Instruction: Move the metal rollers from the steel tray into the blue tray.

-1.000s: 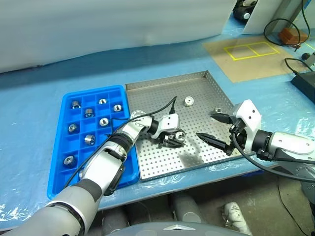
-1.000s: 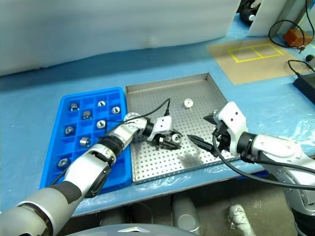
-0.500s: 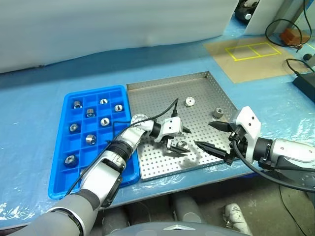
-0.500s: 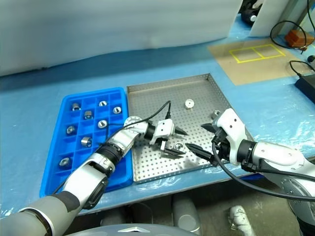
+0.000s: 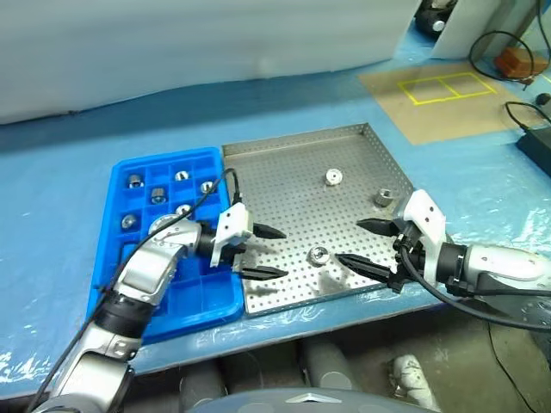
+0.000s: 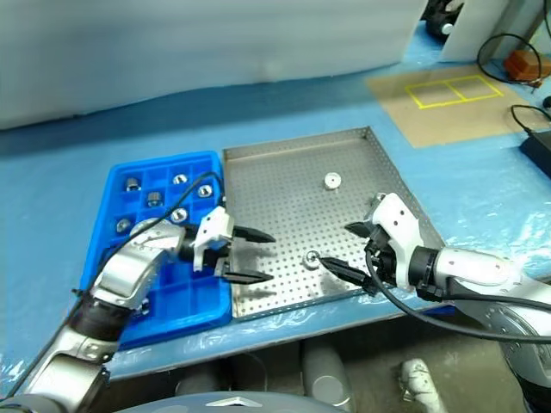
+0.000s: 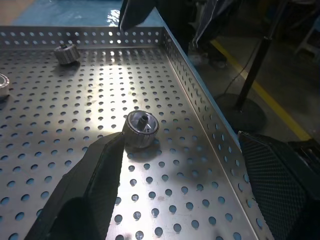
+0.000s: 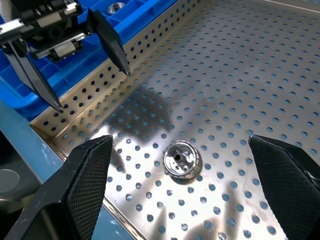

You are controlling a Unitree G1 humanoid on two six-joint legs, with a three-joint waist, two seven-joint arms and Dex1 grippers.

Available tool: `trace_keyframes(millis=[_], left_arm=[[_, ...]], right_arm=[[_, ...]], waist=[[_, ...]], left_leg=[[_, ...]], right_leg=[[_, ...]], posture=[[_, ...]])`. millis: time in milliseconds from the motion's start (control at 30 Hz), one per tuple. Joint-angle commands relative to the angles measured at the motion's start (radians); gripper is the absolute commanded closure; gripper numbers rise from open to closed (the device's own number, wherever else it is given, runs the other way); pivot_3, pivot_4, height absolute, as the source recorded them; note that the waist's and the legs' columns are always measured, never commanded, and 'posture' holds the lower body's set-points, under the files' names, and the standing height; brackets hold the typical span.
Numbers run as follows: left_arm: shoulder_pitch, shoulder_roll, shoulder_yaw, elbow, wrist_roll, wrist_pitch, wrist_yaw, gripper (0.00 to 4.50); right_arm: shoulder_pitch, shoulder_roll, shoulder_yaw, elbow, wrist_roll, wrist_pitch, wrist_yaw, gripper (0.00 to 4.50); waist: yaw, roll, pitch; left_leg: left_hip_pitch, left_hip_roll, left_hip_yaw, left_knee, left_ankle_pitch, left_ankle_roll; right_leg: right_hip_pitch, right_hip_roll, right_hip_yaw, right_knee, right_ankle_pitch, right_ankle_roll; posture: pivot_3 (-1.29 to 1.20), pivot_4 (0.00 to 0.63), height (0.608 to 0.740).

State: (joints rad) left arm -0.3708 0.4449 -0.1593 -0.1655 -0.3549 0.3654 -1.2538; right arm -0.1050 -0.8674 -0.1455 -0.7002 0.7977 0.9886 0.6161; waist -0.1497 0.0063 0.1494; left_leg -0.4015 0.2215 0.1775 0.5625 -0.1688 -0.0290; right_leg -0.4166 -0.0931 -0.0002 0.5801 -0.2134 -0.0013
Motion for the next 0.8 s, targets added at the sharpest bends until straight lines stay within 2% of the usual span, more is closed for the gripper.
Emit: trace_keyframes(millis=[33, 167, 267, 467, 733, 800], left_arm=[[-0.025, 0.006, 0.064, -0.042, -0.058, 0.041, 0.069, 0.71], [-0.016, 0.018, 0.067, -0.05, -0.049, 0.017, 0.108, 0.71], [0.001, 0.032, 0.06, -0.079, -0.055, 0.017, 0.117, 0.71], [0.011, 0.053, 0.05, -0.096, -0.057, 0.019, 0.128, 0.71], [0.006, 0.076, 0.034, -0.093, -0.053, 0.013, 0.126, 0.71], [0.002, 0.077, 0.031, -0.089, -0.048, 0.01, 0.128, 0.67]], right_arm=[[-0.05, 0.015, 0.099, 0.076, -0.066, -0.066, 0.051, 0.0], [-0.1, 0.033, 0.239, 0.201, -0.163, -0.149, 0.138, 0.0], [-0.112, 0.041, 0.294, 0.318, -0.244, -0.218, 0.18, 0.0], [-0.091, 0.048, 0.339, 0.4, -0.335, -0.302, 0.231, 0.0], [-0.054, 0.058, 0.35, 0.449, -0.414, -0.36, 0.261, 0.0], [-0.045, 0.061, 0.345, 0.464, -0.431, -0.372, 0.263, 0.38]], waist=[[0.015, 0.0, 0.0], [0.048, 0.0, 0.0], [0.069, 0.0, 0.0], [0.111, 0.0, 0.0], [0.124, 0.0, 0.0], [0.125, 0.0, 0.0]], left_leg=[[0.0, 0.0, 0.0, 0.0, 0.0, -0.001], [0.001, 0.002, 0.0, 0.0, 0.002, -0.003], [0.0, 0.004, 0.0, -0.002, 0.002, -0.004], [0.0, 0.004, 0.0, -0.001, 0.003, -0.005], [0.007, 0.004, 0.001, 0.0, 0.004, -0.006], [0.008, 0.004, 0.001, 0.0, 0.004, -0.006]], right_leg=[[0.0, 0.0, 0.0, 0.001, 0.0, 0.0], [-0.002, 0.001, 0.002, 0.005, 0.0, 0.0], [-0.004, 0.002, 0.002, 0.007, 0.0, 0.0], [-0.004, 0.002, 0.004, 0.01, 0.0, 0.0], [0.0, 0.002, 0.005, 0.012, 0.0, 0.0], [0.001, 0.002, 0.005, 0.012, 0.0, 0.0]], posture=[[-0.41, 0.15, 0.74], [-0.36, 0.15, 0.74], [-0.34, 0.15, 0.74], [-0.32, 0.15, 0.74], [-0.31, 0.15, 0.74], [-0.31, 0.15, 0.74]])
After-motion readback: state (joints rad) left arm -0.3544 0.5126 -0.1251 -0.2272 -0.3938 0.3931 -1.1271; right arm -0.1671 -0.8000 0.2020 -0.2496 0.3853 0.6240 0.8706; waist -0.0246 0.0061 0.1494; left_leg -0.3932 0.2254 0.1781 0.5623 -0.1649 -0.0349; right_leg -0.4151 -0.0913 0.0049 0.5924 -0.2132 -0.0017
